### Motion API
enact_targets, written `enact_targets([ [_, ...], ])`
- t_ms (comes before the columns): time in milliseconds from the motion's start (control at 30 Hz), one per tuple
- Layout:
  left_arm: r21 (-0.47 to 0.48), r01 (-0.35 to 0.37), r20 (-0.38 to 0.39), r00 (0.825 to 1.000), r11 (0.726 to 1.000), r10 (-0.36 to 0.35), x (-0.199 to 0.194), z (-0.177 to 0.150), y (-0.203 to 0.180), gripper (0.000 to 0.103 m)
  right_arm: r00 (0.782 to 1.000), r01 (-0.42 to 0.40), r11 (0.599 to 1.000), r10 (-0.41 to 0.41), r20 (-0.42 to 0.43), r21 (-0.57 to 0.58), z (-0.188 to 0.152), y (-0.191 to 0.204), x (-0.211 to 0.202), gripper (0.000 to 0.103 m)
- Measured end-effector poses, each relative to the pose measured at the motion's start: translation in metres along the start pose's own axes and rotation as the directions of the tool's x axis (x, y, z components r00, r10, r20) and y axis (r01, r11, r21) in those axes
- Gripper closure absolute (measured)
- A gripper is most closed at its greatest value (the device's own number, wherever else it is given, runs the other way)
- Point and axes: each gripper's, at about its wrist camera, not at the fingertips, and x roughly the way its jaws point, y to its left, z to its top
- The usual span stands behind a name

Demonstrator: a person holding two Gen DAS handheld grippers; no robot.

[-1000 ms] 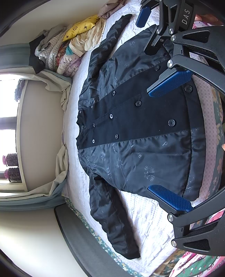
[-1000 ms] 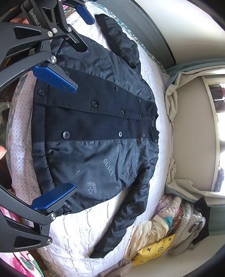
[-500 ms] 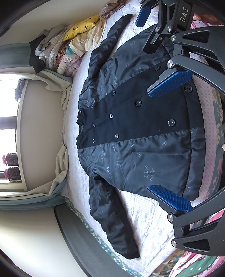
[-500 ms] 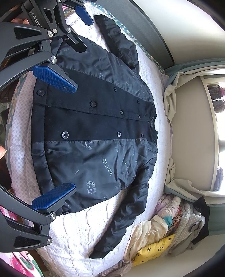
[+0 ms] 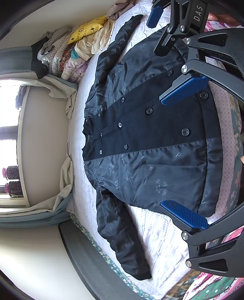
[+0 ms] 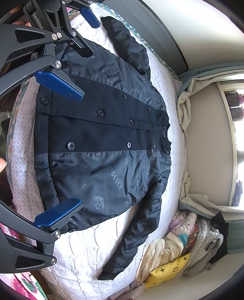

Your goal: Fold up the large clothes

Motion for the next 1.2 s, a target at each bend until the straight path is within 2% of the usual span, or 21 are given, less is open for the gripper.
enact_targets([
  [333, -0.001, -0.023, -0.013, 1.000, 1.000, 0.023, 0.005, 0.000, 0.005, 0.000, 1.000, -0.005, 1.000, 0.005, -0.003, 0.003, 0.000, 0.000, 0.000, 0.000],
  [500, 0.011, -0.092, -0.035, 0.995, 0.996, 0.093, 0.008, 0.001, 0.009, 0.000, 1.000, -0.007, 1.000, 0.007, -0.007, 0.004, 0.000, 0.000, 0.000, 0.000],
  [733, -0.051, -0.124, -0.079, 0.990, 0.991, 0.120, 0.006, 0.022, 0.034, 0.001, 0.997, -0.064, 0.997, 0.066, -0.042, 0.038, 0.006, -0.004, -0.001, 0.000],
  [933, -0.110, -0.188, -0.121, 0.977, 0.976, 0.174, 0.009, 0.060, 0.071, 0.001, 0.988, -0.145, 0.987, 0.148, -0.051, 0.064, 0.041, -0.012, -0.010, 0.000],
  [1067, -0.100, -0.289, -0.117, 0.954, 0.952, 0.277, 0.018, 0.086, 0.089, 0.001, 0.972, -0.206, 0.978, 0.209, -0.107, 0.036, 0.075, -0.008, -0.004, 0.000],
  [1200, -0.100, -0.307, -0.148, 0.945, 0.946, 0.291, 0.035, 0.102, 0.103, 0.001, 0.980, -0.181, 0.983, 0.179, -0.081, -0.010, 0.114, -0.006, 0.004, 0.000],
])
